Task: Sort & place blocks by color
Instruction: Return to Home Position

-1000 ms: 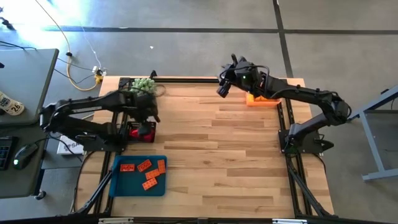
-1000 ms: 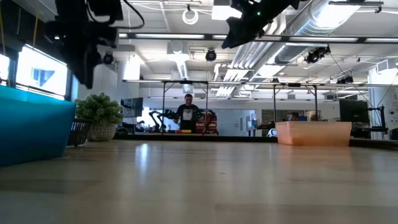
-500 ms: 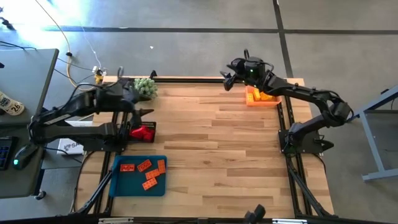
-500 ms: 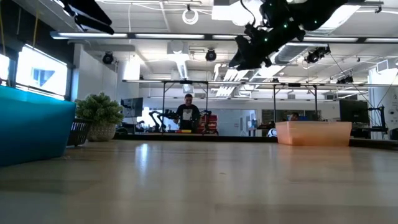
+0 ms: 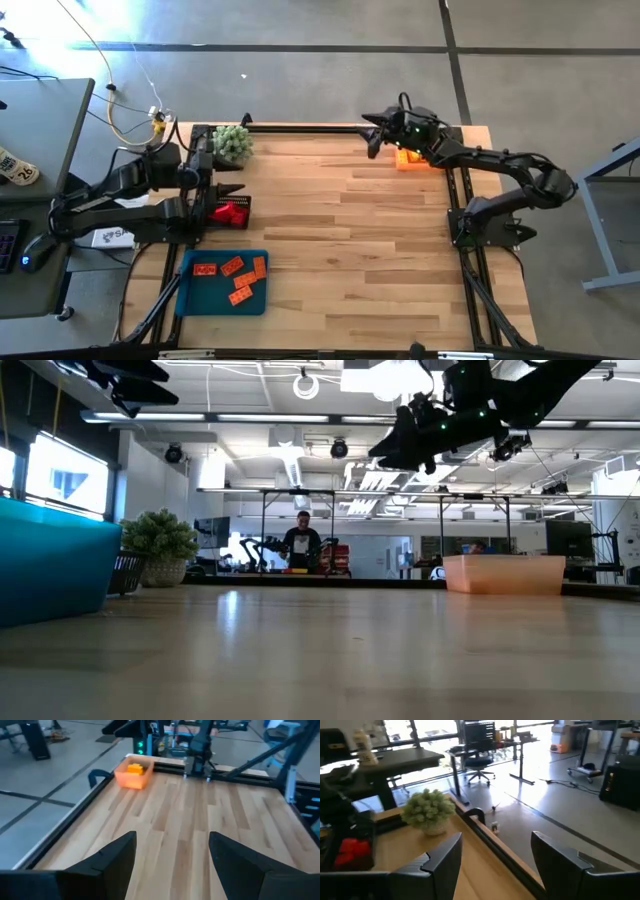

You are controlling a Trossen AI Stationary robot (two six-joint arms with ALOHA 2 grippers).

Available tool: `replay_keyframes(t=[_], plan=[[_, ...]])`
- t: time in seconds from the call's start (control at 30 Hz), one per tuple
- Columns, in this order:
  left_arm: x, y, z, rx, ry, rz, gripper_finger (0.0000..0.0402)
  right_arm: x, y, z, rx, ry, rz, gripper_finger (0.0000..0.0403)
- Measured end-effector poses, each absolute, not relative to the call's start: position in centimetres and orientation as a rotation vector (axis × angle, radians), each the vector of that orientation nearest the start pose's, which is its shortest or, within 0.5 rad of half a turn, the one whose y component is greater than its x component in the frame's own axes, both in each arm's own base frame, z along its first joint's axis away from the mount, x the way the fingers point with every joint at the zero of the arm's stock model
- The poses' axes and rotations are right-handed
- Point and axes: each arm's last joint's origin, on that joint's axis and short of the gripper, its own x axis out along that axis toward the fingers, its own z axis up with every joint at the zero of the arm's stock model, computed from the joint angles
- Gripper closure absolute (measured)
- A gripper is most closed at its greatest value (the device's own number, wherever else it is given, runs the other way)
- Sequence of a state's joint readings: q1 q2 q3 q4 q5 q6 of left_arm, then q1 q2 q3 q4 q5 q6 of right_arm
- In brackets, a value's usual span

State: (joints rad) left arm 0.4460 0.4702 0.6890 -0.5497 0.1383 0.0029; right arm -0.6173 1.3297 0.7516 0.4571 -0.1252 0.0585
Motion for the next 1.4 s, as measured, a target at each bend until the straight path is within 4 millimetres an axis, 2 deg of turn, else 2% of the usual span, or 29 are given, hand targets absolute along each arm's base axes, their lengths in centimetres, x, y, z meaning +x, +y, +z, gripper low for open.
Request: replay_keyframes(t=[0.2,0.37,0.5,0.7,0.87,1.0,1.27,1.4], plan=[[9.0,3.8,28.6,-0.079,0.273,0.296,0.0163,22.4,-14.8,25.5,0.107,0.103,-0.459,0.0178],[9.4,4.0,26.8,-0.059,0.172,0.298,0.0163,20.4,-12.7,23.2,0.204,0.1,-0.441,0.0178],[10.0,4.3,25.2,-0.036,0.101,0.298,0.0163,18.4,-10.6,21.6,0.24,0.031,-0.421,0.0178],[10.6,4.5,22.5,-0.06,0.098,0.287,0.0163,15.4,-7.6,19.2,0.303,-0.051,-0.352,0.0178],[10.9,4.4,20.8,-0.08,0.078,0.183,0.0163,13.4,-6.2,18.0,0.266,-0.123,-0.318,0.0178],[11.0,4.3,19.7,-0.081,0.049,0.158,0.0163,12.6,-5.4,17.6,0.259,-0.149,-0.281,0.0178],[11.0,4.2,17.0,-0.076,-0.007,0.121,0.0163,12.5,-4.6,17.2,0.23,-0.081,-0.239,0.0178],[11.0,4.2,16.7,-0.089,0.01,0.116,0.0163,12.5,-4.6,16.7,0.204,-0.033,-0.267,0.0178]])
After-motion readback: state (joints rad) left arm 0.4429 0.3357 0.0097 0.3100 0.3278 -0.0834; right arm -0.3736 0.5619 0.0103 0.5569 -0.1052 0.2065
